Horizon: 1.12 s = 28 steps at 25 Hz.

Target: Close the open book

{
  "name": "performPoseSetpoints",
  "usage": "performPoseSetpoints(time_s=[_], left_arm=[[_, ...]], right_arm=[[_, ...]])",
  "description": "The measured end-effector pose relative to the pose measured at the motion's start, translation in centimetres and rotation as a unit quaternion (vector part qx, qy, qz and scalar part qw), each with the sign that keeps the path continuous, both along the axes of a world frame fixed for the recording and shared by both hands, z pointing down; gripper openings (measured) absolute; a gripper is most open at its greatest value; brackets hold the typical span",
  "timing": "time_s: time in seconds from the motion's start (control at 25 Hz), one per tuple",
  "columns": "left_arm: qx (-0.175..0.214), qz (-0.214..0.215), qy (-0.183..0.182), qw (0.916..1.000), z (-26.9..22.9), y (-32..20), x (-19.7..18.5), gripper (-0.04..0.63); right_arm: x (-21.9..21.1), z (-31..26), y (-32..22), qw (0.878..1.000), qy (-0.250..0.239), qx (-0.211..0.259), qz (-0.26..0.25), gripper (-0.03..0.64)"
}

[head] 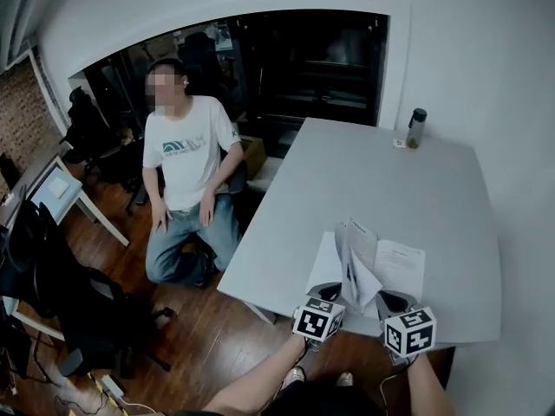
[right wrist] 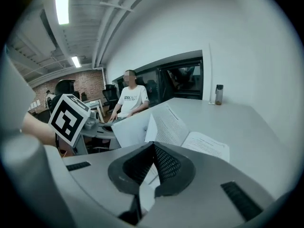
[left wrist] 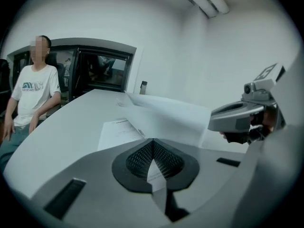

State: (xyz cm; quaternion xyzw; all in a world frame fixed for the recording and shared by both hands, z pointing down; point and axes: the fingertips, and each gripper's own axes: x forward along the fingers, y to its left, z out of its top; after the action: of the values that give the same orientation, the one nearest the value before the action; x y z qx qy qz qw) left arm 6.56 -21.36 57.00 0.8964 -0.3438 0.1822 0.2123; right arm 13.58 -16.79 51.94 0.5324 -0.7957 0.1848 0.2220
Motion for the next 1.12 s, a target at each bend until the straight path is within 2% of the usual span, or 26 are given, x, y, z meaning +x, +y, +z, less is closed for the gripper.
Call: performPoseSetpoints(time_s=[0.32, 0.64, 0.88, 1.0, 1.12], left_arm=[[0.031, 0.058, 0.025, 0.9975, -2.1, 2.2, 6.6, 0.005], [0.023, 0.107, 0.018, 0.9938, -1.4, 5.5, 12.2, 0.004], [0.013, 0.105, -0.001, 0.9944, -0.3, 6.6, 11.9, 0.004], [0.008, 0.089, -0.010, 0.9959, 0.1, 6.3, 10.3, 0.005], [0.003, 0.068, -0.018, 0.9975, 0.3, 6.1, 8.3, 0.005]], right_arm=[[5.5, 0.6, 3.3, 0.999, -0.006, -0.008, 0.051, 0.006], [9.9, 3.3, 7.4, 0.995, -0.021, -0.050, 0.089, 0.006], [13.2, 5.5, 9.3, 0.987, -0.031, -0.076, 0.135, 0.008], [12.6, 5.2, 8.6, 0.990, -0.022, -0.070, 0.118, 0.008], [10.6, 4.6, 7.0, 0.995, -0.008, -0.059, 0.077, 0.008]])
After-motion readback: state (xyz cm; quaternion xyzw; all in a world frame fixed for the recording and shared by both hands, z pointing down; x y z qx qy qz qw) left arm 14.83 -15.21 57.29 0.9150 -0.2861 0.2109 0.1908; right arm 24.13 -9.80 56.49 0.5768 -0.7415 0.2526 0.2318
